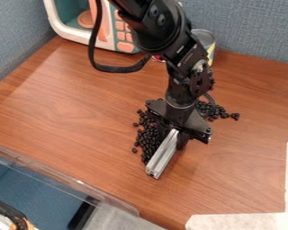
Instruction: Sweep into pile
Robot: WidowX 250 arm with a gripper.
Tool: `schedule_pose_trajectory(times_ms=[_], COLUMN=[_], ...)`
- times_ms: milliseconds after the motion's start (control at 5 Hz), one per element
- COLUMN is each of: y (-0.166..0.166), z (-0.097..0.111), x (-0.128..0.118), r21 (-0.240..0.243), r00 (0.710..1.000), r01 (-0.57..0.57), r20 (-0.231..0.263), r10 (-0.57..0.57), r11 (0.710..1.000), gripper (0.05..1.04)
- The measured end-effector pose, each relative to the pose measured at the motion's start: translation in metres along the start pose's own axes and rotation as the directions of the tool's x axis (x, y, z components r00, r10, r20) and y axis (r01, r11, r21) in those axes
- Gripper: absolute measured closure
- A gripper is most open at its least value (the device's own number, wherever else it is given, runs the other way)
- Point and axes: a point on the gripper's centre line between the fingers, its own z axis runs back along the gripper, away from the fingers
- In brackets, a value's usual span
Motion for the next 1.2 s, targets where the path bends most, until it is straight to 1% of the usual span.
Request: schedule_pose_trajectory(times_ms=[200,400,600,800,1000,1200], y=[-0.007,-0.026,-0.044,-0.065,-0.083,-0.097], z=[0.010,0.026,0.043,0.036,0.024,0.004], x=[0.018,0.039,0.071,0.097,0.116,0.124], r21=[-0.003,-0.007,-0.023,-0.051,-0.084,-0.122], r00=[0.999,0.994,0.985,0.979,0.985,0.990], r01=[0.040,0.080,0.109,0.140,0.130,0.111], r20=[0.035,0.076,0.134,0.154,0.125,0.099], r10=[-0.040,-0.079,-0.105,-0.131,-0.119,-0.099], r11=[0.999,0.997,0.994,0.989,0.988,0.986], gripper=[0.706,0.706,0.706,0.706,0.706,0.706])
